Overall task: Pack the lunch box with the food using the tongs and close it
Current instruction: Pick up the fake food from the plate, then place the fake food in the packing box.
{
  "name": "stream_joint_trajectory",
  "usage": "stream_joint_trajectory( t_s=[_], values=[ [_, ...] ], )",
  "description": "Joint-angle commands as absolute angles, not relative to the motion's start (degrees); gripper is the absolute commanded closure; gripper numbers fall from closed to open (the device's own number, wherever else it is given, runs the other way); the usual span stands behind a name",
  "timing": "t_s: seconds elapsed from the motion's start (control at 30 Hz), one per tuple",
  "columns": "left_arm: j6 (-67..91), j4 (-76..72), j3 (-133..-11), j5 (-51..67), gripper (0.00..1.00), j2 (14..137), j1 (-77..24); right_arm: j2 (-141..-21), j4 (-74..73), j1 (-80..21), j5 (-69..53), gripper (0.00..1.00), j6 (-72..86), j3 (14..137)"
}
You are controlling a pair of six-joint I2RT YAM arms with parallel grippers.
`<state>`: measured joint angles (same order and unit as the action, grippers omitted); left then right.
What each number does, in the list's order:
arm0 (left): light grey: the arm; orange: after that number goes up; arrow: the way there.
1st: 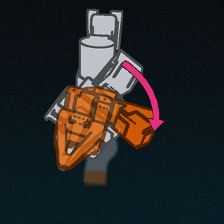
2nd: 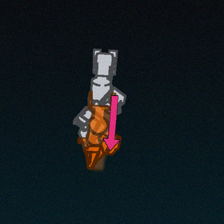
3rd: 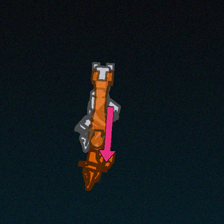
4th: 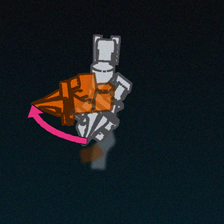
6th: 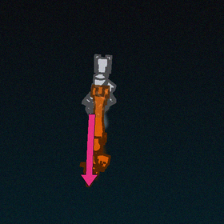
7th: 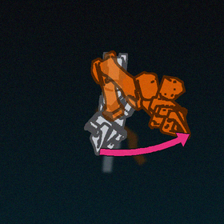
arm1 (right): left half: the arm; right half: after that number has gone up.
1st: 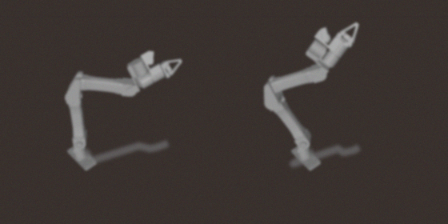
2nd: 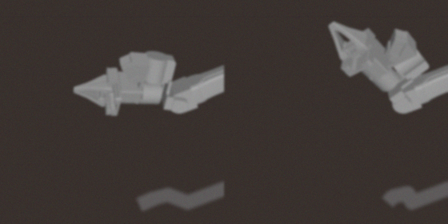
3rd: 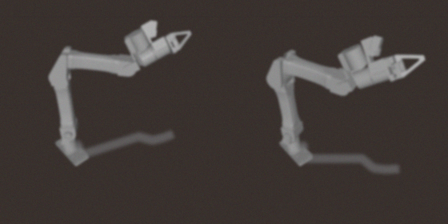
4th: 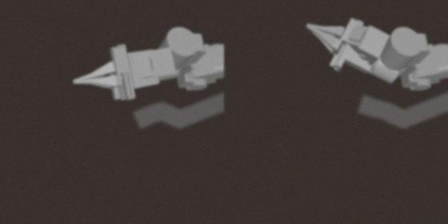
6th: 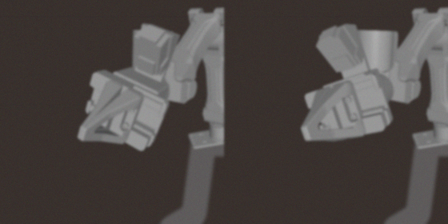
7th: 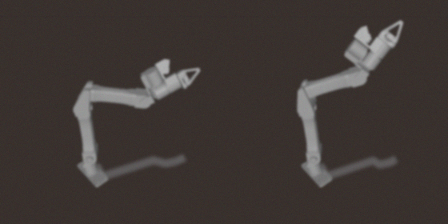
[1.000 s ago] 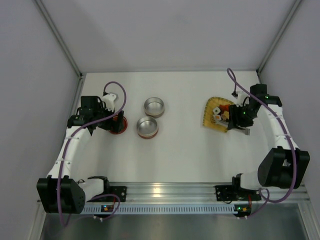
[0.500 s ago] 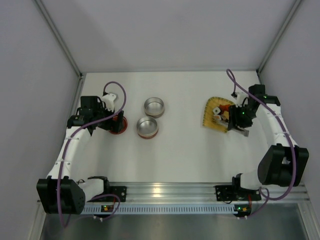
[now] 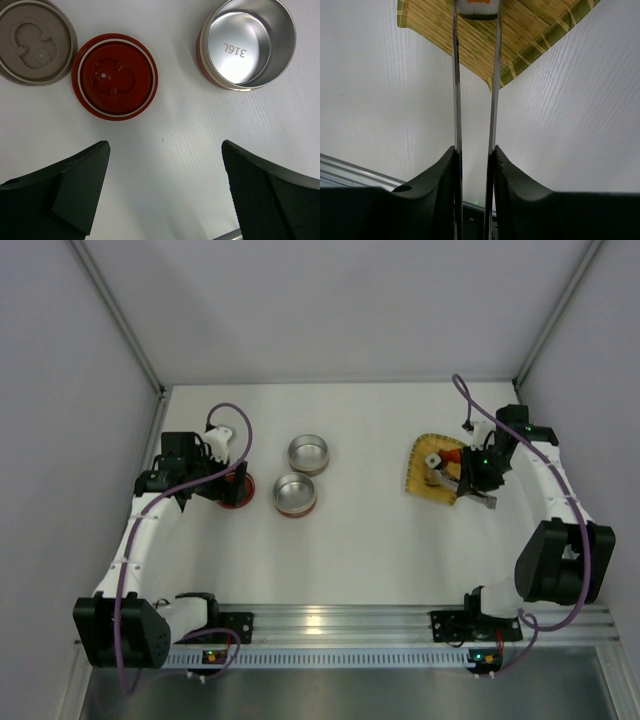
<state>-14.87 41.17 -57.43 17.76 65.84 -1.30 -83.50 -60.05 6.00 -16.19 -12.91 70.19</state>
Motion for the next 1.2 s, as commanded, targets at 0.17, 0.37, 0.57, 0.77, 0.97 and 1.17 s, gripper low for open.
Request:
stream_joint_trajectory(
  t_s=[0.17,0.37,0.57,0.77,0.97,1.17],
  values=[
    [-14.9,39.6,-57.3,17.8,0.02,64.6,-1.3,-78.2,-64.0,5.1,-18.2,0.97,-15.9,76.5],
    [-15.1,40.1,-57.7,18.2,0.02,64.6,-1.3,-75.4,-67.0,5.0,-22.3,1.00,-21.1,80.5],
    [-15.5,40.7,-58.3,19.9,0.02,64.5,-1.3,-77.4,-65.7,-2.7,-26.0,1.00,-22.1,87.4],
    [-14.7,40.6,-59.1,20.5,0.02,65.0,-1.3,-85.8,-61.0,-15.5,-25.6,1.00,-20.6,95.1],
    [-14.7,39.9,-58.2,20.3,0.02,65.5,-1.3,-96.1,-57.6,-23.3,-23.7,0.96,-21.4,102.9],
    [-15.0,39.1,-57.2,19.9,0.02,65.8,-1.3,-105.1,-56.6,-27.9,-22.0,0.97,-20.6,111.3]
  ],
)
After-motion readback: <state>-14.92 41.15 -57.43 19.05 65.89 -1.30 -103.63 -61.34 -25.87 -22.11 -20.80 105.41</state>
